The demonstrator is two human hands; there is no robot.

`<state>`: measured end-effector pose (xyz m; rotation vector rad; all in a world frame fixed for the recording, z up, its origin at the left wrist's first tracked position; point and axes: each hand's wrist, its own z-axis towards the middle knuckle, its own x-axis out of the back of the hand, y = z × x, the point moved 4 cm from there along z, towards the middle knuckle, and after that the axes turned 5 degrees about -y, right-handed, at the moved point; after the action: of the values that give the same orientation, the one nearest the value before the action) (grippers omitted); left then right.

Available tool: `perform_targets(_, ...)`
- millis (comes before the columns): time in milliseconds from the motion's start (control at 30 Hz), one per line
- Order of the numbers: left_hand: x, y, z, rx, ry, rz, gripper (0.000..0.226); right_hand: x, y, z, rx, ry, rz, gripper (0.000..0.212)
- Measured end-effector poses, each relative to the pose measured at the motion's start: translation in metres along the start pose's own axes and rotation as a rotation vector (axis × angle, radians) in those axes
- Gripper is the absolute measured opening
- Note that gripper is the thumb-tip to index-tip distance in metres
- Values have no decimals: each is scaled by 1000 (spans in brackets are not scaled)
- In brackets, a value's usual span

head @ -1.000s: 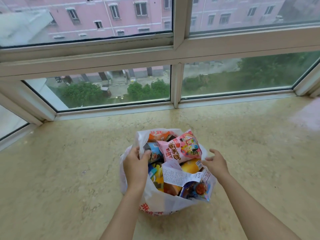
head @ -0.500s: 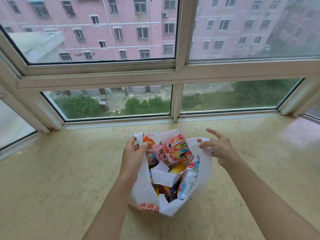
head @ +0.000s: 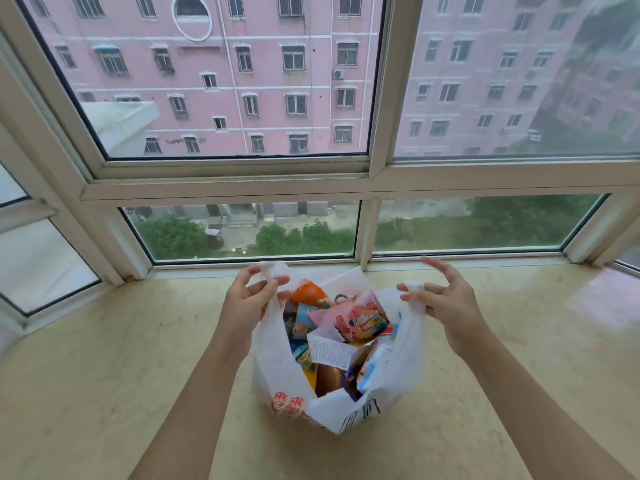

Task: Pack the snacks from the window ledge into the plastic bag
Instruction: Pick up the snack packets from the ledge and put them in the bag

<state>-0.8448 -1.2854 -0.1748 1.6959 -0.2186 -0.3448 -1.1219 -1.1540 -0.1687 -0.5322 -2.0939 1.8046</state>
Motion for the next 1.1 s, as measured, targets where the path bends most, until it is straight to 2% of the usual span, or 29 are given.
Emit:
perform_targets(67,14,-20,-4,80,76,38,22,-7,17,-7,-45,-19,-21,60)
perform_targets(167,22,-35,-9,127,82,100,20,-15,29,-10,-68,-20,-33,60)
perform_targets(367,15,-5,-7,29,71,56,13,-24,3,-5,27,7,-32,59)
perform_targets(500,8,3,-18,-31,5,38,12,-21,1,-13,54,27,-34,59)
perform_targets(800,1,-43,-43,102,-133,163,37,-35,31,-36,37,-86,-117,68)
perform_targets(933,-3,-42,-43,80,-136,179,26,-36,35,-42,21,-151,-158,74)
perform_targets(1100,-2,-45,-40,23,-23,250,7,-35,40,-42,-37,-109,-106,71)
